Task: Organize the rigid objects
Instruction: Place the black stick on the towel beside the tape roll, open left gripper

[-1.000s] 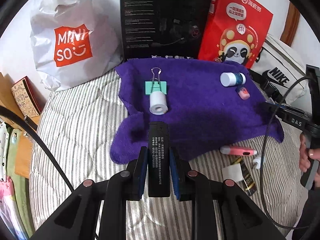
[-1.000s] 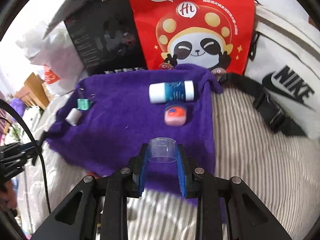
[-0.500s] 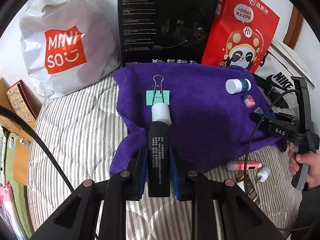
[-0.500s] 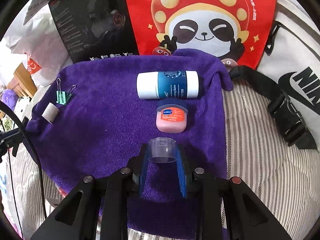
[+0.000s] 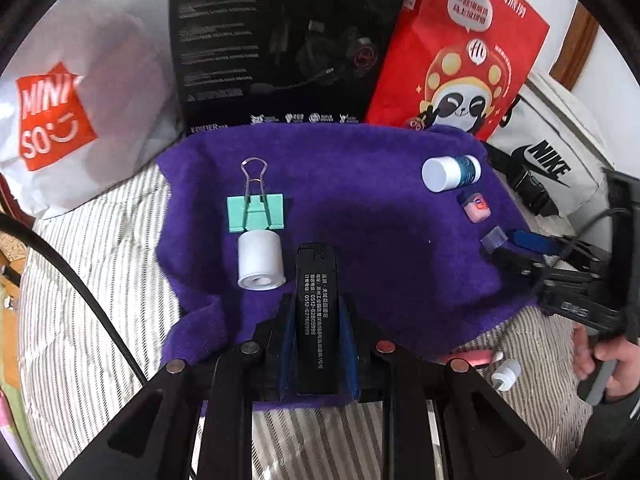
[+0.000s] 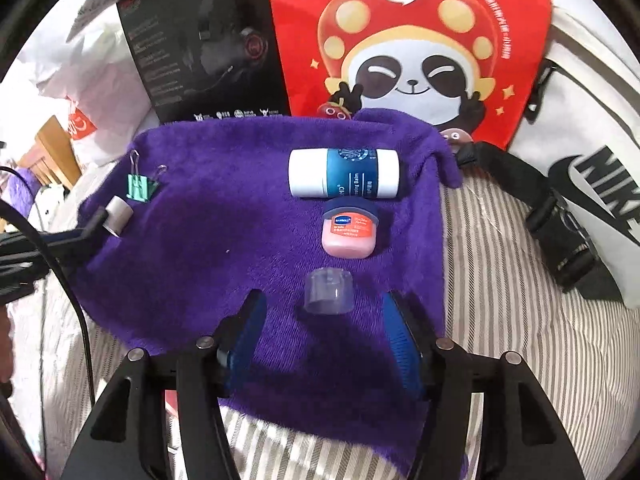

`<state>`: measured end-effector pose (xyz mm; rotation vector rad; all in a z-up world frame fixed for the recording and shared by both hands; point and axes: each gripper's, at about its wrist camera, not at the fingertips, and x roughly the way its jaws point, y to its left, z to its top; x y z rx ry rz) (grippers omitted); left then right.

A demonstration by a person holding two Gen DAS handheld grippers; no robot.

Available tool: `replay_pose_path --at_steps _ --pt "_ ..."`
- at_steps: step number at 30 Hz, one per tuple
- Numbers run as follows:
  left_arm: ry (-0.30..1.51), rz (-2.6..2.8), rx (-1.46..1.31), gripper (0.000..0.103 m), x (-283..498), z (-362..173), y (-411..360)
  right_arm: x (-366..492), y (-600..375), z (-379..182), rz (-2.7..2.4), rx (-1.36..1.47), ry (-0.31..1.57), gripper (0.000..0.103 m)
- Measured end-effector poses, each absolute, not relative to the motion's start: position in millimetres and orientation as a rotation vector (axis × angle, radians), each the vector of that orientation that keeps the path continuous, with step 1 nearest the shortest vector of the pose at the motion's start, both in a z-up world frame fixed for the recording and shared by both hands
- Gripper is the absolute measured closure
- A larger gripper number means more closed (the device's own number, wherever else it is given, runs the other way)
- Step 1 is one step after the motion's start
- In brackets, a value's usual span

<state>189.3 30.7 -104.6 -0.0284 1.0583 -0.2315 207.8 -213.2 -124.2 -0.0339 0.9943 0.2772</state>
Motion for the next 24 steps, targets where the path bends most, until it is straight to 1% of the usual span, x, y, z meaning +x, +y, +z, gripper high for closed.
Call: replay_pose_path --at_steps 2,9,13,23,24 --pt "1.066 -0.239 -0.026 0.082 192.0 -110.1 28.8 202.2 -216.9 -121.3 0.272 -0.024 0.989 0.040" --pt "1.098 -0.224 0.012 0.082 196.4 -127.1 29.5 186.2 -222.8 -119.0 0.261 -0.005 0.985 0.040" --pt "1.093 -0.230 -0.016 0.082 197.2 -129.1 35.8 174.3 -229.7 -111.4 0.265 0.018 0.964 0.039" --pt "1.093 -0.197 0.051 0.082 197.8 -133.4 28.8 153.6 -242.7 -100.2 0.246 0.059 0.957 0.039" --pt "1.094 -0.197 0.054 0.081 198.4 -133.4 28.1 149.8 -244.4 -99.5 0.243 0.064 0.956 0.039"
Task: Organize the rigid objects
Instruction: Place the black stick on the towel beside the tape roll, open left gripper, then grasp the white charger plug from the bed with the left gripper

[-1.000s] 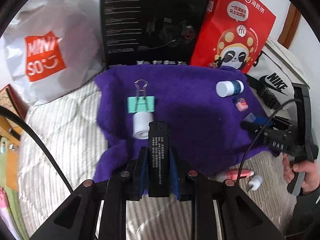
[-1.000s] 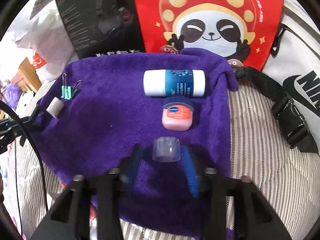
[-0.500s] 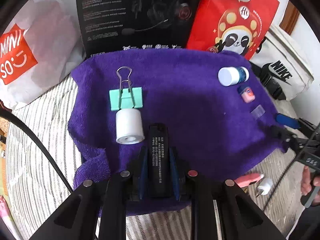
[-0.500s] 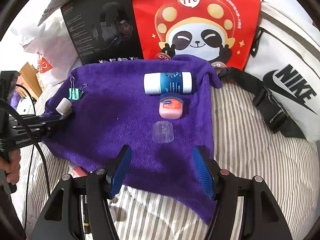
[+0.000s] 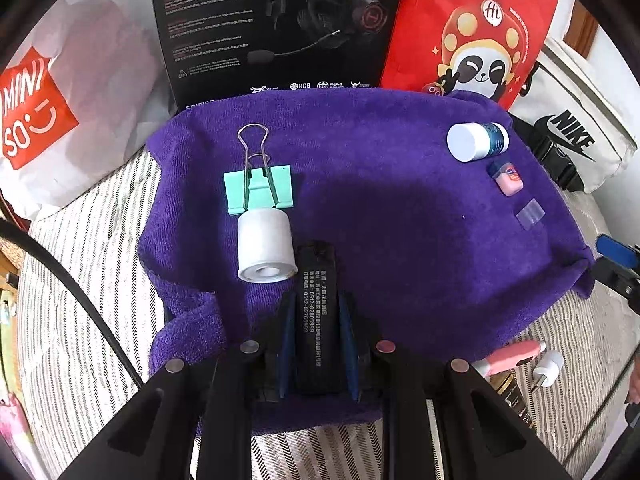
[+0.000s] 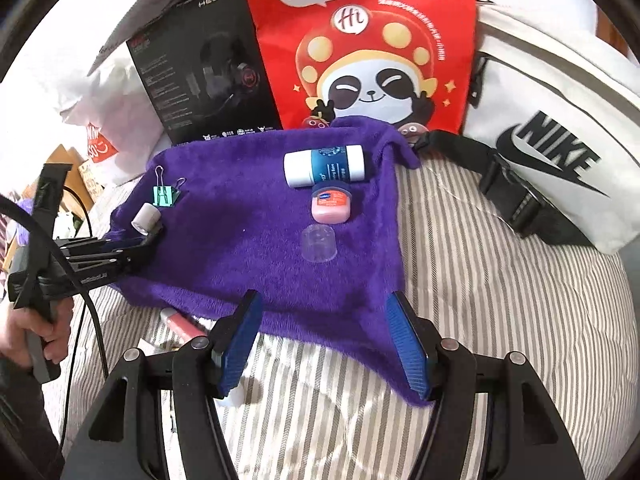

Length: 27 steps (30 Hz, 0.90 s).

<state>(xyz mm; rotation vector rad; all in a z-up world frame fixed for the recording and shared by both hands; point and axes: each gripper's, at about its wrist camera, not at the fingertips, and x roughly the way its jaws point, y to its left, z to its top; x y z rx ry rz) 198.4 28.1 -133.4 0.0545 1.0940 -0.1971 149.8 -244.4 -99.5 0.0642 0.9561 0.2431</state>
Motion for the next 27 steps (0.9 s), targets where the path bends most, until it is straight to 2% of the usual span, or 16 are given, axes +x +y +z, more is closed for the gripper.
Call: replay_pose_path --at_steps 3,6,17,27 --pt "1.107 -0.213 0.031 0.070 198.0 -132.4 27.9 139.0 -250.6 -97.4 0.236 0.087 0.957 0.039" --pt "1.119 -0.198 0.017 0.066 192.3 -130.5 30.0 128.4 -257.5 -94.8 0.231 0.117 0.955 0.039" --pt "1.040 -0.221 0.019 0.066 129.7 -88.5 7.7 89.8 -271.3 -89.5 0.198 0.151 0.960 0.039" --pt "1.087 -0.302 -0.022 0.066 102.0 -105.7 -32.7 56.4 -279.0 -70.4 0.162 0.123 0.975 0.039"
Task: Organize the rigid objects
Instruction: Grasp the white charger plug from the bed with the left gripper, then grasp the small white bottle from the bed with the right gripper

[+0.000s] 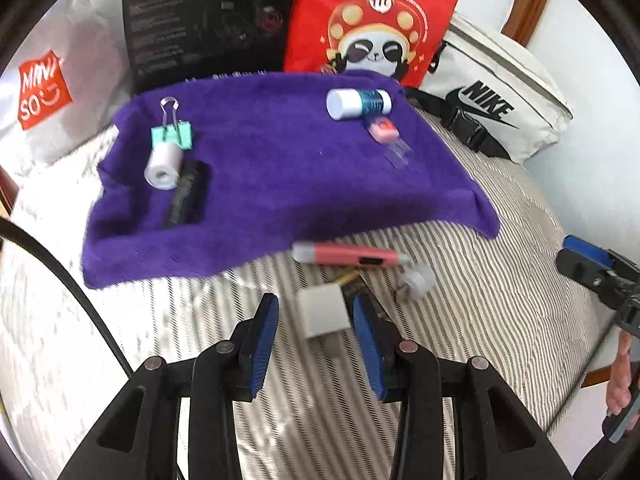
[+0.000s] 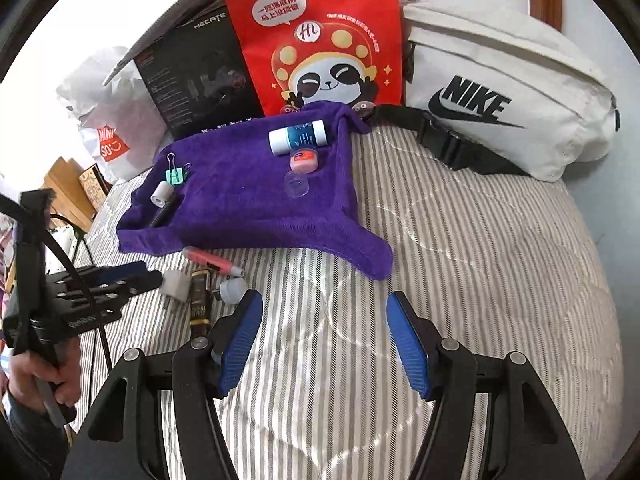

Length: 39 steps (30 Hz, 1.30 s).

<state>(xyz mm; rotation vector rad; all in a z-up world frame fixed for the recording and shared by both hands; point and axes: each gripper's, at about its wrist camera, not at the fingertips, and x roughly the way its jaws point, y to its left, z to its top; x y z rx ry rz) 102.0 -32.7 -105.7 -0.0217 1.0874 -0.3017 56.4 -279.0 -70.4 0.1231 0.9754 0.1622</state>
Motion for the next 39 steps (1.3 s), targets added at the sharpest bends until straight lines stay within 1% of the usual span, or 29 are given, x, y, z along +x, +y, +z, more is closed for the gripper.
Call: replay_pose_path --at_steps 8,9,18,20,22,31,39 --pt "1.134 -0.269 -0.036 0.066 110.7 -125.6 -38.8 44.2 -288.2 -67.3 0.165 0.132 1.001 0.039" --pt "1.137 -0.252 -0.025 0.064 112.0 -127.6 -38.1 43.4 -288.1 -67.2 0.168 0.135 1.001 0.039" --pt "1.114 -0.223 0.026 0.064 112.7 -127.5 -32.3 40.1 -278.3 -65.6 0.187 0.101 0.996 0.039" --pt "1.120 -0.216 0.053 0.066 115.6 -132.5 -37.2 42.2 -276.3 -68.4 0.194 0.100 1.007 0.039" --pt "1.104 -0.215 0.086 0.078 114.7 -133.3 -41.8 43.5 -274.3 -71.4 0.200 0.098 1.016 0.039" --pt "1.092 -0.158 0.124 0.078 104.5 -131.8 -29.6 41.7 -258.7 -90.3 0.244 0.079 1.042 0.039" --pt "1.055 -0.134 0.079 0.078 85.1 -134.7 6.5 48.4 -232.9 -107.7 0.299 0.038 0.945 0.039"
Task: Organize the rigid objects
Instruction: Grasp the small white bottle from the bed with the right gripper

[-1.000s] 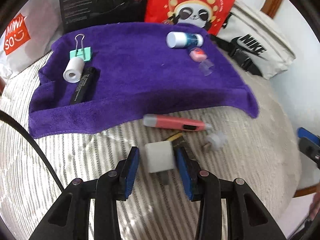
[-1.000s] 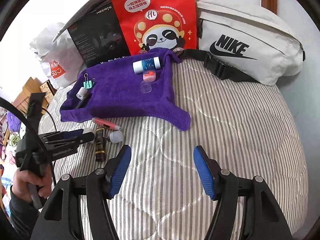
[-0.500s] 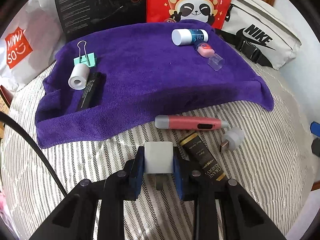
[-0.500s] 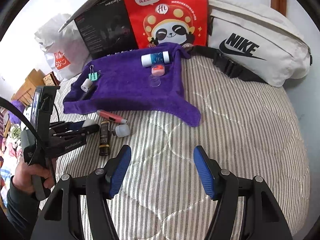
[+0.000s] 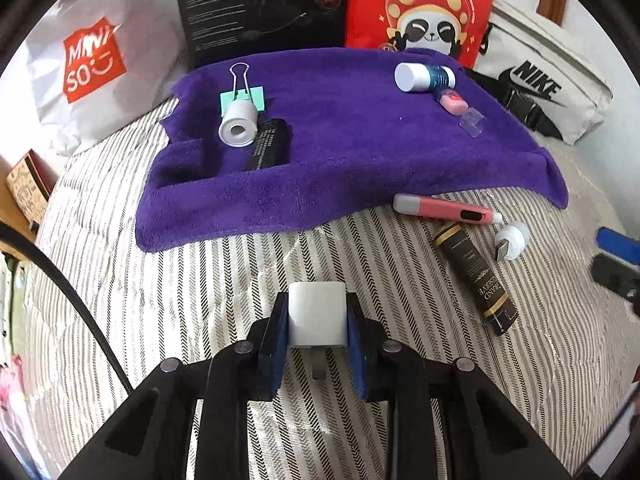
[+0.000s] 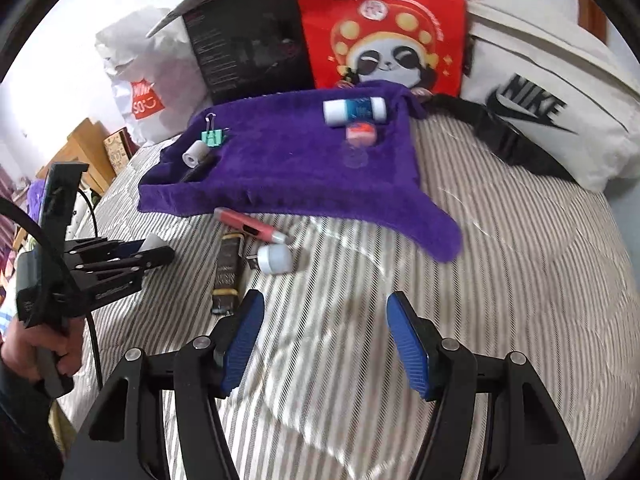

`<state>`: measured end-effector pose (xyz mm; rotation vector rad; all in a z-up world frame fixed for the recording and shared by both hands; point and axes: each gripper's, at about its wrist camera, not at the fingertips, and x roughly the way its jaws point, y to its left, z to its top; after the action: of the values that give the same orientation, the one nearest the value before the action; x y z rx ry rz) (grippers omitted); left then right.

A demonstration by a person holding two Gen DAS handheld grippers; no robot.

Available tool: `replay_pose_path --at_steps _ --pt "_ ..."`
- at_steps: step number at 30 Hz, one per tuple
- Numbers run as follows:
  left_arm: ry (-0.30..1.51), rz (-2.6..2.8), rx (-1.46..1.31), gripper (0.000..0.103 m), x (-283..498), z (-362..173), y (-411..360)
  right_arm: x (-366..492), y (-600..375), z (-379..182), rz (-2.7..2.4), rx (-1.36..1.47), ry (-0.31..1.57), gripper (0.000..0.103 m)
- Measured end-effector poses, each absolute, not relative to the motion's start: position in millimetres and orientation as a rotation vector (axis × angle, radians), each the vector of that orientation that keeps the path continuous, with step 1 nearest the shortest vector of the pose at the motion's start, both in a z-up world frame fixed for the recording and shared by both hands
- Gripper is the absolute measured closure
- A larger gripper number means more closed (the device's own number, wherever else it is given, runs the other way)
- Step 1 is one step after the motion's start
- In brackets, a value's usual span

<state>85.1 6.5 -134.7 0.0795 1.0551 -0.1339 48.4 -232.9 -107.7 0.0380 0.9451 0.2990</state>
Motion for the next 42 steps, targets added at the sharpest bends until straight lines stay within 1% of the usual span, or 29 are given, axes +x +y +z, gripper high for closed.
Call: replay_pose_path --at_steps 5,13,26,27,29,30,36,42 --pt "1.049 -0.135 0.098 0.077 85.0 -134.3 3.6 58.3 -210.3 -116.2 0.331 -0.011 0.914 0.040" --pt "1.041 -0.149 0.100 0.078 81.6 -133.7 7.0 79.6 -181.1 -134.6 0.302 -0.072 0.916 0.040" --pt "1.036 -0.165 0.099 0.078 80.3 -133.5 7.3 86.5 -166.5 -150.6 0.248 -0.119 0.910 0.040" --pt "1.035 -0.165 0.097 0.078 80.1 -133.5 7.6 86.8 -165.6 -151.1 0.251 -0.117 0.910 0.042" --pt "1.033 -0.165 0.098 0.078 79.6 -133.6 7.4 86.6 -165.5 -151.0 0.255 -0.107 0.896 0.065" --pt "1.032 -0.165 0.098 0.078 79.5 -133.6 7.3 86.5 -166.0 -150.8 0.256 -0.103 0.891 0.068" --pt "1.025 -0.156 0.079 0.078 78.2 -133.4 8.4 82.3 -176.5 -142.2 0.283 -0.068 0.917 0.069" --pt "1.017 -0.136 0.058 0.078 77.7 -133.4 7.9 76.1 -185.9 -141.3 0.282 -0.094 0.932 0.069"
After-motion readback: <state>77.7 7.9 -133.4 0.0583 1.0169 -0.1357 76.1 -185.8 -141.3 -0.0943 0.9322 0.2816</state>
